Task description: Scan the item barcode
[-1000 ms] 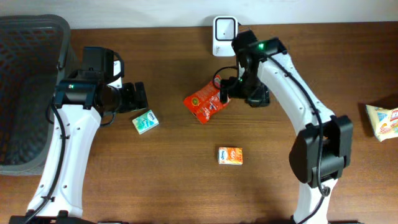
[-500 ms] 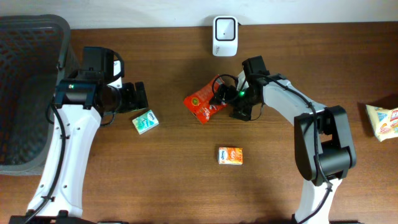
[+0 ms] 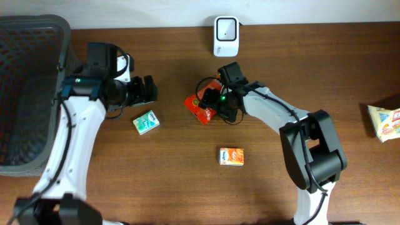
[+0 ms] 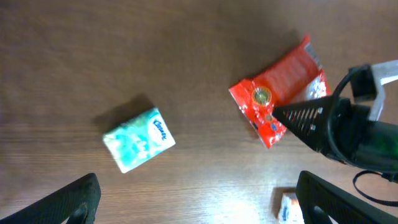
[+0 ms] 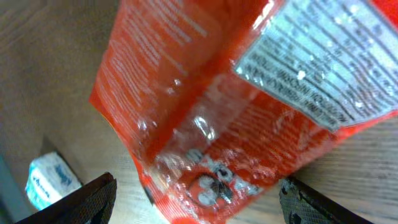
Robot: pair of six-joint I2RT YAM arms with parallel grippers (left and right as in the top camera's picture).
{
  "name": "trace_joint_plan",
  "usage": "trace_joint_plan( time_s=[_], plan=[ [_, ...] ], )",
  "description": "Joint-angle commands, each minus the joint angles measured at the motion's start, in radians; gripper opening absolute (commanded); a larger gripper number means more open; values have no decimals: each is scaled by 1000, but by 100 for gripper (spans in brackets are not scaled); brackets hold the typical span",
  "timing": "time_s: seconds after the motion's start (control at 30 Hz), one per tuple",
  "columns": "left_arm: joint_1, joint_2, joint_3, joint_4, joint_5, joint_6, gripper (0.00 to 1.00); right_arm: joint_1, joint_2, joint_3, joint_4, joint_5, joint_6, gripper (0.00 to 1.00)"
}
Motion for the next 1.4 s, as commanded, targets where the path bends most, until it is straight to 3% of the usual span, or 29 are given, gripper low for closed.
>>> trace_joint_plan(
  time_s=[0.0,0.23,0.3,0.47,0.6,0.87,0.9,0.93,0.97,1.07,1.1,1.37],
  plan=[
    [0,68,14,2,71,20,99,9,39,-15,30,109,42,85],
    [-53,115,14,32,69,20,99,10,96,-15,84,113,37,82],
    [-73,127,14,48,62,19,99,10,100,-15,80,147,37,61],
    [-87,133,14,43,-6,19,99,-2,100,-15,46,217,-26,36],
    [-87,133,14,43,-31,19,99,-49,86,9,-56,217,-170,4],
    [-100,156,14,83,-22,19,99,-144,32,196,-435,214,-554,4],
    [-110,167,14,102,-3,19,99,-150,31,228,-492,213,-573,7],
    [-117,179,14,122,16,19,99,-156,31,253,-536,213,-573,22],
    [-132,203,14,160,50,19,99,-163,31,286,-593,212,-573,46],
    [-172,268,14,272,100,19,99,-178,31,341,-676,213,-573,93],
    [-184,287,14,311,108,19,99,-183,31,351,-690,214,-573,99],
    [-299,460,14,640,30,19,99,-315,31,363,-819,205,-543,99]
  ],
)
